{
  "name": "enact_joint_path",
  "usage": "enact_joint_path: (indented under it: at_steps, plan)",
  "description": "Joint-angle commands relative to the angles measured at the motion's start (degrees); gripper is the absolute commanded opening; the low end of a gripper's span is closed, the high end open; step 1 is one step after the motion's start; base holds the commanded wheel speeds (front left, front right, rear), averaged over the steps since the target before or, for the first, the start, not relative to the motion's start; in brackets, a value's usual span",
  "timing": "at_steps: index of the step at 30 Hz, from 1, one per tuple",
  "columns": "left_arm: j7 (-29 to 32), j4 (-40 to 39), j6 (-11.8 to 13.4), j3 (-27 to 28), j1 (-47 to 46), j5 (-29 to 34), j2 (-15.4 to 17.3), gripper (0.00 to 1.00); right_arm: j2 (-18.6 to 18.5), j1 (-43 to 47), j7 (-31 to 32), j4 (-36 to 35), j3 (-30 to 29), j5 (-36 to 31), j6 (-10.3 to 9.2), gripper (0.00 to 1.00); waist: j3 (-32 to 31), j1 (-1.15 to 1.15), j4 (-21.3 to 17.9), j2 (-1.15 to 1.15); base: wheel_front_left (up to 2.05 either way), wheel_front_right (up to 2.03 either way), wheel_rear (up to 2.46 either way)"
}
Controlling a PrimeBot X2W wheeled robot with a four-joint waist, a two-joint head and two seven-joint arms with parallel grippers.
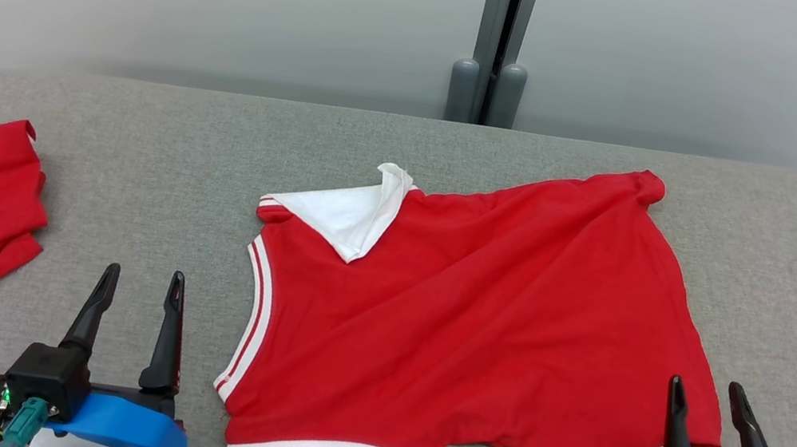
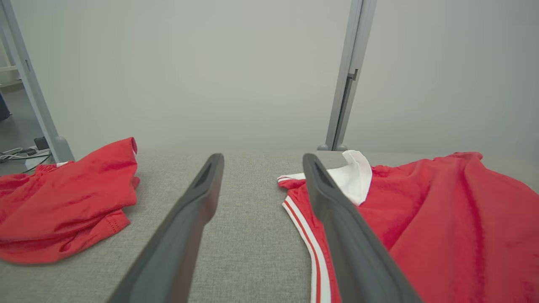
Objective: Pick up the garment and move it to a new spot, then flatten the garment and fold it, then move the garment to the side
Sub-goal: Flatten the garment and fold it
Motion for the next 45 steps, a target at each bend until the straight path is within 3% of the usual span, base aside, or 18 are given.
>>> enact_joint_path:
  at_steps: [1,11,20,35,36,38,39,45]
  plan:
    - [-0.2,0.1,-0.1,0.3,0.0,0.1,0.0,1.00,0.0,0.7,0.0,-0.4,-0.2,-0.3,0.01,1.00,0.0,0.01,-0.1,0.00,0.00,0.00,0.00]
    - [-0.2,4.3,-0.5,-1.3,-1.9,2.4,0.5,1.00,1.0,0.2,1.7,-3.0,-0.3,-1.0,0.01,1.00,0.6,0.01,-0.7,0.00,0.00,0.00,0.00]
    - [0.3,16.2,-0.9,-5.3,-4.9,3.9,1.3,1.00,1.1,0.3,2.1,-2.4,0.6,-0.9,0.01,1.00,1.2,0.01,-1.6,0.00,0.00,0.00,0.00]
    - [8.3,29.8,-1.4,-11.0,-6.9,2.8,1.1,1.00,1.1,0.2,1.9,-0.9,0.0,-1.2,0.01,1.00,1.0,0.01,-3.0,0.00,0.00,0.00,0.00]
    - [8.3,29.9,-1.4,-11.4,-6.9,2.6,1.0,0.93,1.1,0.2,1.9,-0.9,0.1,-1.1,0.01,1.00,0.9,0.01,-3.0,0.00,0.00,0.00,0.00]
    - [8.3,30.1,-1.5,-12.5,-6.9,2.1,0.7,0.37,1.1,0.4,1.8,-0.8,0.2,-0.9,0.01,1.00,0.8,0.01,-3.1,0.00,0.00,0.00,0.00]
    - [7.8,29.9,-1.5,-13.0,-7.1,2.0,0.7,0.00,1.1,0.4,1.7,-0.8,0.2,-0.9,0.01,1.00,0.7,0.01,-3.1,0.00,0.00,0.00,0.00]
    - [4.5,28.1,-1.3,-13.3,-9.5,0.5,1.3,0.00,1.1,0.6,1.3,-1.1,0.3,-0.6,0.01,1.00,0.8,0.01,-2.8,0.00,0.00,0.00,0.00]
